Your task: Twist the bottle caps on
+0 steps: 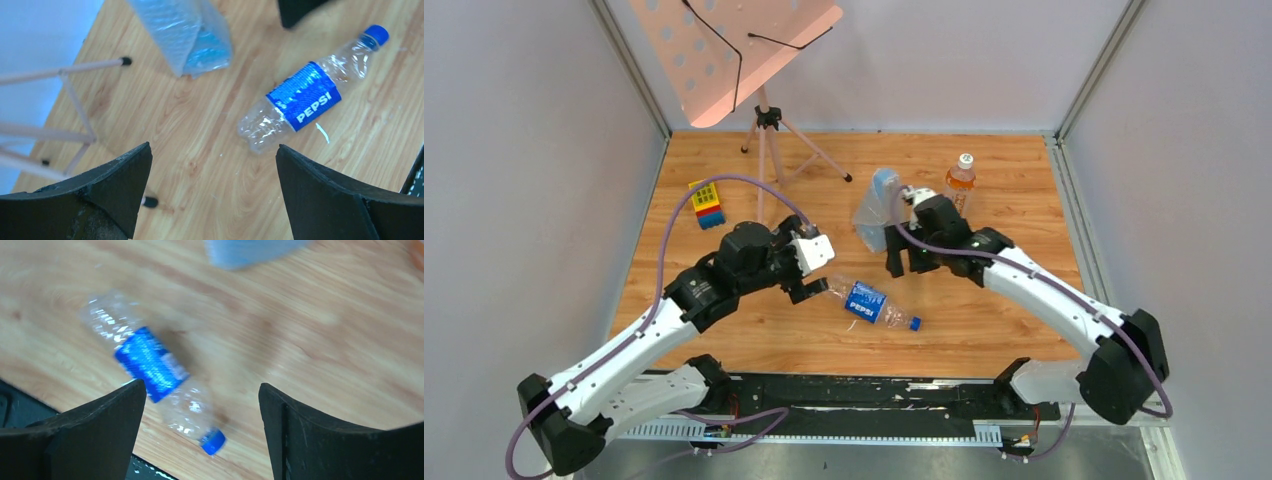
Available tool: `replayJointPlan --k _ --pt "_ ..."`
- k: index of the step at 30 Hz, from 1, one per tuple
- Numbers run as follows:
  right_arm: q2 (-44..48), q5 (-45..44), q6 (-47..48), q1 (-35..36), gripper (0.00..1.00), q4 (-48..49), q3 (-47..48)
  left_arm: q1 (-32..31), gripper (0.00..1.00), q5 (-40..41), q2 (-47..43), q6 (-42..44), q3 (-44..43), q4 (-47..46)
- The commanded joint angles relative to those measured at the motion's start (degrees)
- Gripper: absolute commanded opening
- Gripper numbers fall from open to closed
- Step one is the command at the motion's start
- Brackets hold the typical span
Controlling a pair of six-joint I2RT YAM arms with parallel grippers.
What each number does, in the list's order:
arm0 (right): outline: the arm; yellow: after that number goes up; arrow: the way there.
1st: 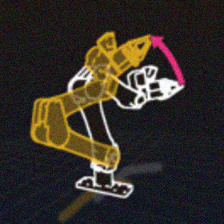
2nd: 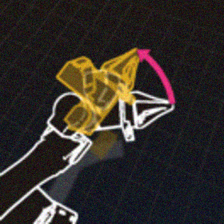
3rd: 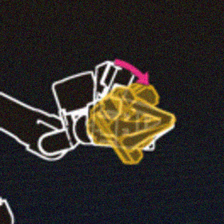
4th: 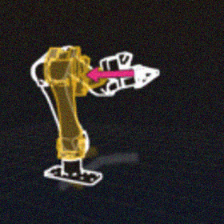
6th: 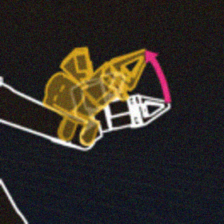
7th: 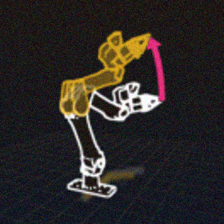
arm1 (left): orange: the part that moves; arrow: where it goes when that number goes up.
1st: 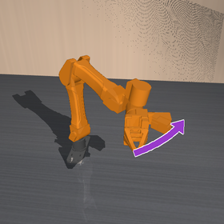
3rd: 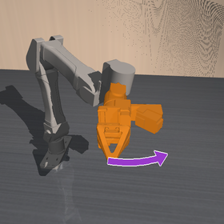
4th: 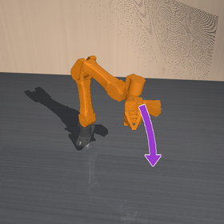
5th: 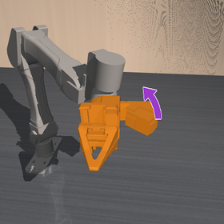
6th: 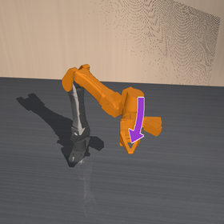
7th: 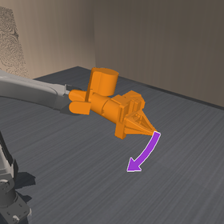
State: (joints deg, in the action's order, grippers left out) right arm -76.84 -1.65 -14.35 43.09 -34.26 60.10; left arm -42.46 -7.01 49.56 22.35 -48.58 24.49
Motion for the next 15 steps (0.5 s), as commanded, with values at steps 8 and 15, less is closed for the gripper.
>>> replayJointPlan --k 8,15 --pt "19.4 -6.1 -15.4 -9.9 0.91 -2.4 -11.8 -11.4 1.0 -6.1 17.6 23.1 -2.3 -0.9" --pt "24.9 -7.4 -16.5 -11.6 0.95 0.1 -15.4 -16.2 1.0 -1.9 30.3 27.1 -4.8 -3.0"
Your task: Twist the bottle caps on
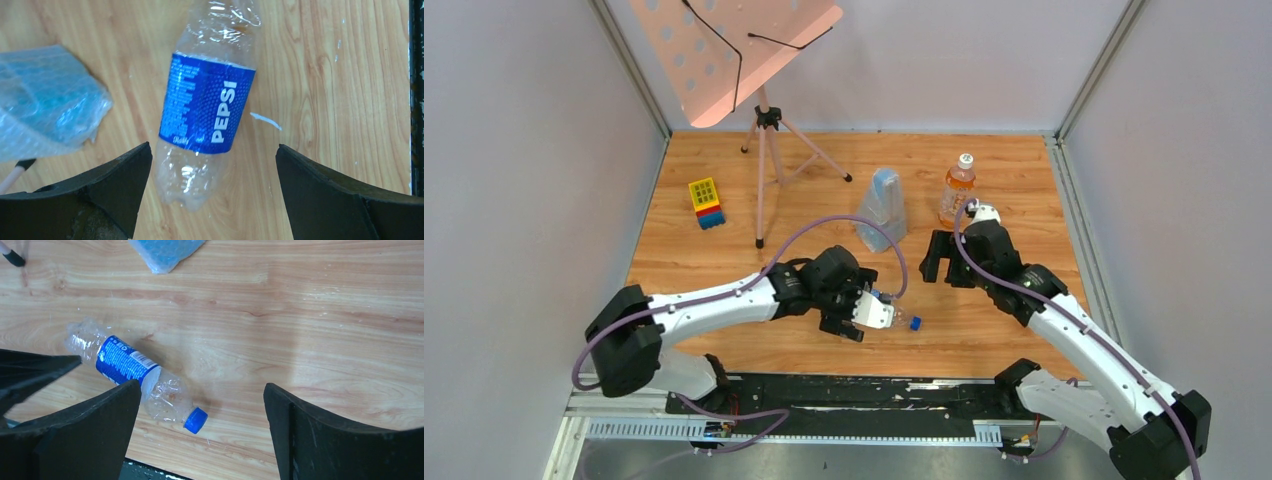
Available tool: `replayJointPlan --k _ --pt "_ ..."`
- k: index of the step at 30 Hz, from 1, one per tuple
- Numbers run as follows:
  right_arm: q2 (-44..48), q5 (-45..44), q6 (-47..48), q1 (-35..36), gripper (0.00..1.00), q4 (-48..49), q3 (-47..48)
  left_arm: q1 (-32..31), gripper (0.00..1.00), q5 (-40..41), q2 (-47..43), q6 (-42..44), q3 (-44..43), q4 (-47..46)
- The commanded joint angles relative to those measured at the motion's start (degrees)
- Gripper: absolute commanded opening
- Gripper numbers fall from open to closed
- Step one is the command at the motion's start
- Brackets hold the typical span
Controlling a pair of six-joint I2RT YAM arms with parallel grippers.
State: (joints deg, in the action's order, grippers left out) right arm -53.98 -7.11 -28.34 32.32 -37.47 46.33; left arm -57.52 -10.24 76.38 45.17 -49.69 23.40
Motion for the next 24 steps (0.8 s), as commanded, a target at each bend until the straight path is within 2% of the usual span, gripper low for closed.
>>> replayJointPlan --k 1,10,15,19,24 --pt "2.2 -1.6 -2.5 -1.0 0.95 3.4 -2.0 -1.2 1.0 1.2 5.4 4.6 -4.0 -2.3" --pt "3.8 0.3 -2.3 -1.5 0.95 3.8 -3.3 -1.2 1.0 4.6 16.4 5.5 -8.3 -3.8" --pt "3.7 0.7 -1.9 -1.6 0.95 4.0 -3.3 -1.2 0.99 2.5 20.2 5.2 -8.5 -3.3" --pt "3.5 0.6 -1.7 -1.6 0.95 4.1 -3.3 -1.1 0.95 2.0 21.5 3.9 -7.7 -3.7" --pt "3.6 1.0 -2.1 -1.6 0.95 4.3 -2.9 -1.2 0.84 3.2 21.4 0.8 -8.4 -4.7"
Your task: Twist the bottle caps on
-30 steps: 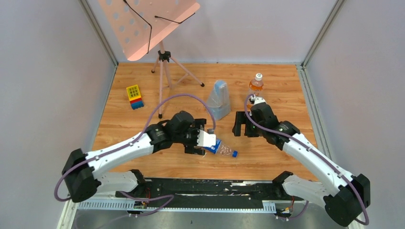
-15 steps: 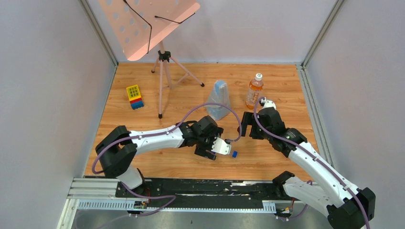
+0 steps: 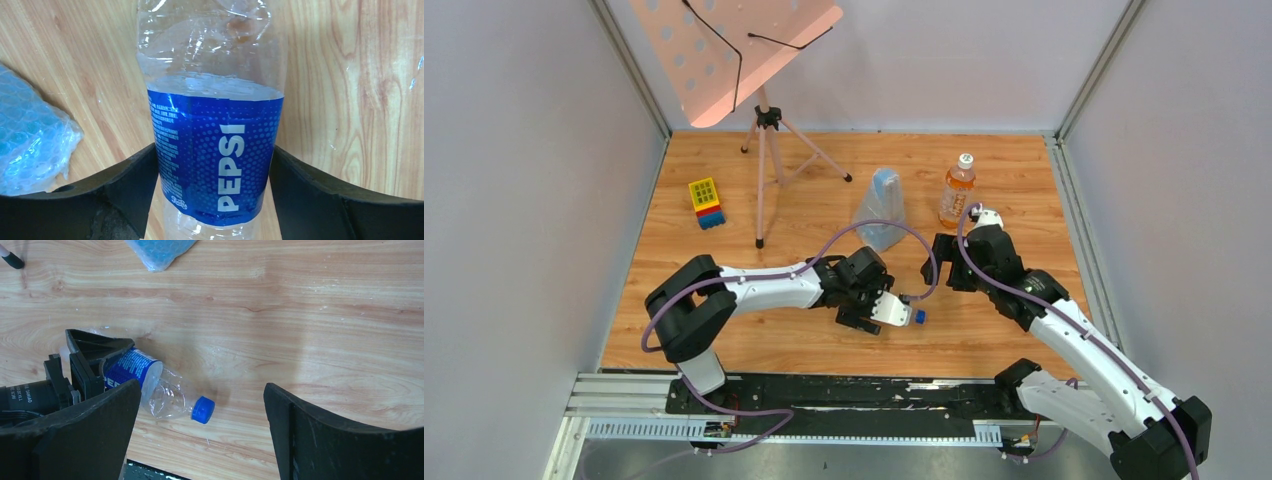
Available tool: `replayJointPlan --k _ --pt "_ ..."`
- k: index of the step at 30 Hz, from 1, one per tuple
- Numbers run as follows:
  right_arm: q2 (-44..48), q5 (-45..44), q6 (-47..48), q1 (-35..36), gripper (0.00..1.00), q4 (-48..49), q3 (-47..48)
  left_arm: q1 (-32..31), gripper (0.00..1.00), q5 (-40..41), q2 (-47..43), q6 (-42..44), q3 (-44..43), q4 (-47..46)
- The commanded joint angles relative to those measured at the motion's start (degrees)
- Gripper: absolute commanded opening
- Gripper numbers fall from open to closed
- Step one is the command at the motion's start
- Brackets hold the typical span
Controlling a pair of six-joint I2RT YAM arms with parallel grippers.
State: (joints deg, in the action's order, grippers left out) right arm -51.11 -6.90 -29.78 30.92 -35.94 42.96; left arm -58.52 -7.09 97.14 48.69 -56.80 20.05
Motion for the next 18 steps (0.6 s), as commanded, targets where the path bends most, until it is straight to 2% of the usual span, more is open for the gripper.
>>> replayJointPlan --k 1,2,5,8,12,18 --pt "1.1 0.6 -0.8 -0.3 0.95 2.8 0.6 -0.2 0.81 0.1 0.3 -3.2 -1.0 -2.6" --pt "1.6 0.4 -1.0 -0.3 0.95 2.8 0.7 -0.1 0.78 0.5 -0.8 -4.7 -0.3 -3.5" --pt "3.6 -0.4 -1.6 -0.3 0.94 3.0 1.2 -0.1 0.63 2.4 -3.3 -8.8 1.9 -9.7" --pt "6.6 -0.4 -2.0 -0.3 0.94 4.7 1.3 -0.1 0.54 5.2 -6.6 -14.7 4.8 -16.1" --pt "10.5 0.8 -3.0 -0.4 0.94 7.9 0.5 0.0 0.51 8.4 -9.9 -22.2 8.0 -23.2" --pt "13.1 4.4 -5.8 -0.3 0.95 13.1 -1.1 0.0 0.51 13.7 -15.6 -33.2 13.4 -34.1"
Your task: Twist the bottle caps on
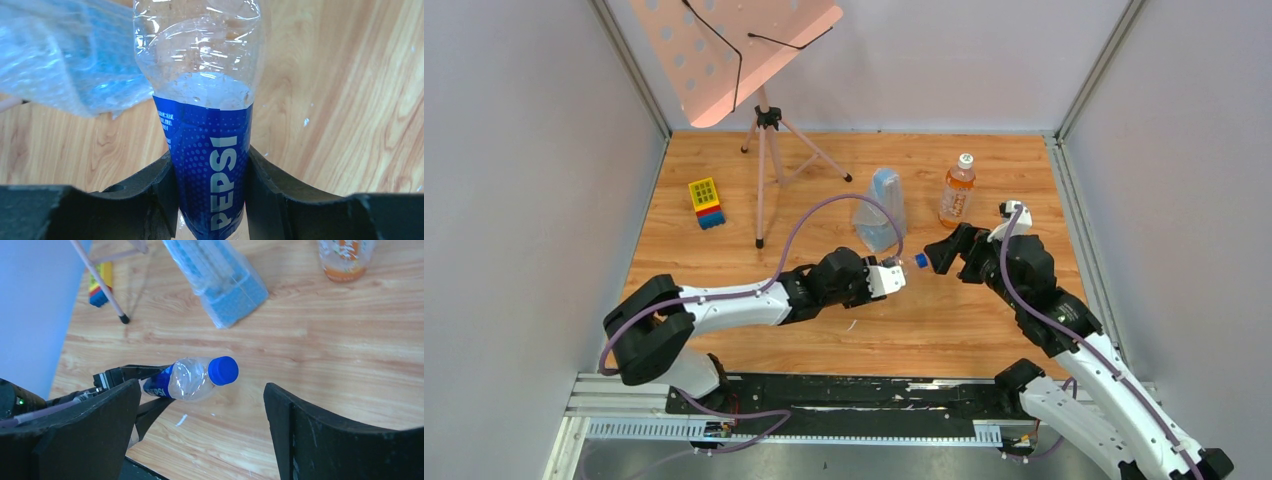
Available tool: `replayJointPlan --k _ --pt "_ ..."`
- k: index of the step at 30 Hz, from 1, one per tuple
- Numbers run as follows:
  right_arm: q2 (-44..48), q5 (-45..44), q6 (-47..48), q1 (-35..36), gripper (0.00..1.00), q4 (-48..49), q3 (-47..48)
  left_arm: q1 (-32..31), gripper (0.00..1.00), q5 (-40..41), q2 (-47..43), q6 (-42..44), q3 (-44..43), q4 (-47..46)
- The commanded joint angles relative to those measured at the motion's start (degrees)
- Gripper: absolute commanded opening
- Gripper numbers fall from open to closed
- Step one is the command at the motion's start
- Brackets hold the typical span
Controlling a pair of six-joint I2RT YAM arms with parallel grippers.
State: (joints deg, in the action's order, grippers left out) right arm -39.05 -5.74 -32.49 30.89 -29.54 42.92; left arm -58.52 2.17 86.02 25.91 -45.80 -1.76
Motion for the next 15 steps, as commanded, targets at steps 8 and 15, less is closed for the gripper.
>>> replayJointPlan --k 8,15 --pt "0.9 7.2 -7.8 -0.3 0.9 16.9 -5.5 0.0 0.51 3.7 -10.6 -19.3 6.6 -21.6" --pt "-1.3 9.7 -10.7 -0.3 0.84 28.2 -8.1 0.0 0.51 -0.4 -11.4 -21.5 8.6 -26.1"
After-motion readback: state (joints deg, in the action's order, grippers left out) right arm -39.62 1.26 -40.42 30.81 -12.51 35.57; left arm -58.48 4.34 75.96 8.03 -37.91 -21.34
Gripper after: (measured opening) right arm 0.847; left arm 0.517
